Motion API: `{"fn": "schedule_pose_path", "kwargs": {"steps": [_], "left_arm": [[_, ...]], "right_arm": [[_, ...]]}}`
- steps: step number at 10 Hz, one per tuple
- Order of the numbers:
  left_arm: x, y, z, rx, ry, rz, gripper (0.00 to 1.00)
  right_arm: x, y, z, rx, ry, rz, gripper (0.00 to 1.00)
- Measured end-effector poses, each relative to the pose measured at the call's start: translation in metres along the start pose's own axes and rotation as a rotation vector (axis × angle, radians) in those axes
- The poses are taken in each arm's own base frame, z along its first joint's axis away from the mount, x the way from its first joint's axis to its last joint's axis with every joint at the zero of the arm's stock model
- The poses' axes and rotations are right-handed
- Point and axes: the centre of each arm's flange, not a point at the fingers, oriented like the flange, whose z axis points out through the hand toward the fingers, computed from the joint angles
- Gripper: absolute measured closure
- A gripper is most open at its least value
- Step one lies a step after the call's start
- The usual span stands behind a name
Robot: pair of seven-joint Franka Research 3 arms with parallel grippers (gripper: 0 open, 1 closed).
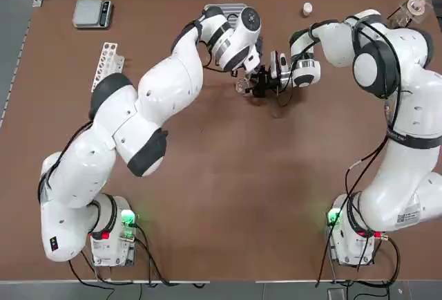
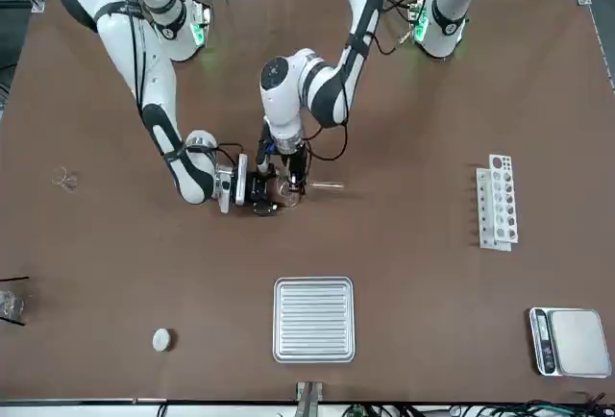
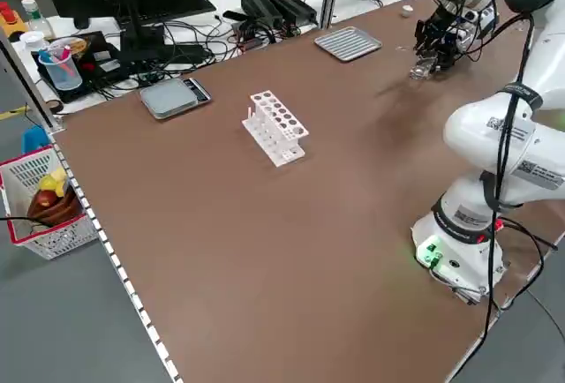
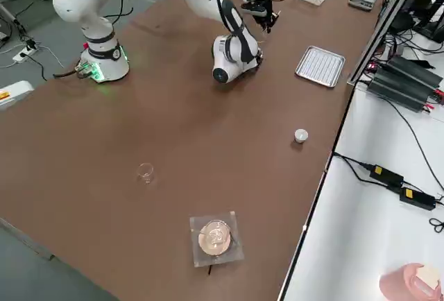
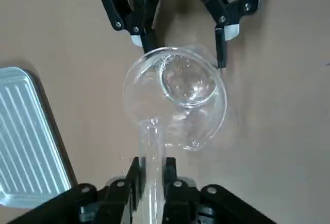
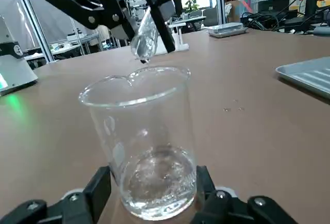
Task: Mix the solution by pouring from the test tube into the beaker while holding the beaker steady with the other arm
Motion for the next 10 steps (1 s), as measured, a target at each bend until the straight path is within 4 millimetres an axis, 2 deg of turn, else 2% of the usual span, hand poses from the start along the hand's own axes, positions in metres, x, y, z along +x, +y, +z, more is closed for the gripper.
{"fn": "schedule_pose_path", "kwargs": {"steps": [3,5,7,8,10], "left_arm": [[-0.001,-0.003,-0.003,0.007,0.001,-0.007,0.78],[-0.011,-0.013,-0.007,-0.001,-0.004,-0.038,0.78],[-0.039,-0.033,-0.02,-0.053,-0.008,-0.104,0.78],[-0.06,-0.045,-0.032,-0.1,0.002,-0.154,0.78],[-0.115,-0.081,-0.053,-0.147,0.038,-0.203,0.78]], "right_arm": [[0.0,0.0,0.0,0.0,0.001,0.0,0.27],[0.001,-0.001,0.002,0.003,0.003,0.0,0.27],[0.001,-0.001,0.002,0.003,0.004,0.0,0.27],[0.002,-0.001,0.003,0.003,0.004,0.0,0.27],[0.002,-0.001,0.003,0.003,0.005,0.003,0.25]]}}
